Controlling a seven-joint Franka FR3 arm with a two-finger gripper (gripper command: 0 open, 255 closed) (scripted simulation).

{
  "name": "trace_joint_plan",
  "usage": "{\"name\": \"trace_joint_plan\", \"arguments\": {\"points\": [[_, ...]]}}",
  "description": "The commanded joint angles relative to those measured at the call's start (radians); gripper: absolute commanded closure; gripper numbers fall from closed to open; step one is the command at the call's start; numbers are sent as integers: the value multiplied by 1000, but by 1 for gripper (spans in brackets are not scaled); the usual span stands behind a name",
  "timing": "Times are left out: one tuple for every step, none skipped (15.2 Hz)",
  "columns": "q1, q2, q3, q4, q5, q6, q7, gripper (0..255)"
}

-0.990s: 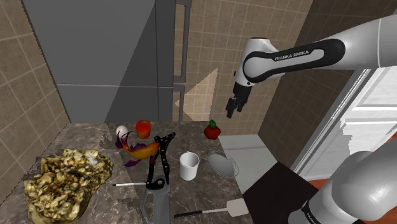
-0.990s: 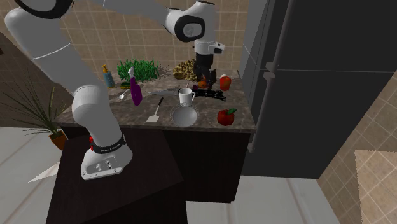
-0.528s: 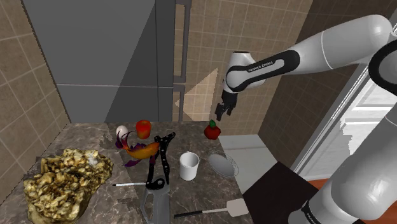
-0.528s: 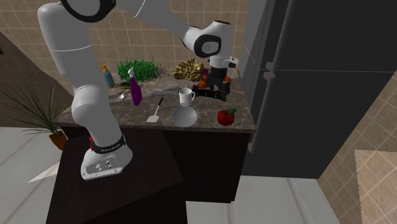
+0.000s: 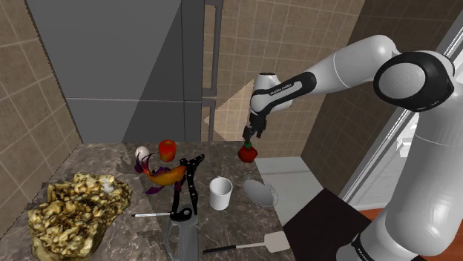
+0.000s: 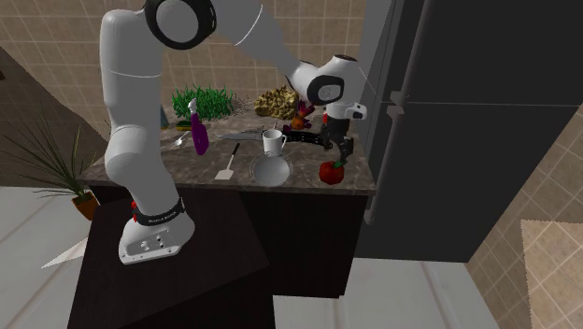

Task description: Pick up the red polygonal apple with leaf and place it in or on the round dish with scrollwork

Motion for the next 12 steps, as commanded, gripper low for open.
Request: {"name": "trace_joint_plan", "arguments": {"points": [[1, 20, 0, 2, -1, 19, 2, 0], [1, 28, 0, -2, -1, 31, 2, 0], [1, 37, 0, -4, -1, 42, 2, 0], [1, 45, 0, -7, -1, 53, 2, 0], [1, 54, 0, -10, 0, 64, 2, 0], [1, 59, 0, -11, 0, 71, 2, 0], [1, 59, 0, -11, 0, 71, 2, 0], [1, 59, 0, -11, 0, 71, 2, 0], [1, 59, 0, -11, 0, 71, 2, 0], [1, 59, 0, -11, 0, 71, 2, 0], [1, 59, 0, -11, 0, 71, 2, 0], [1, 59, 0, -11, 0, 71, 2, 0]]}}
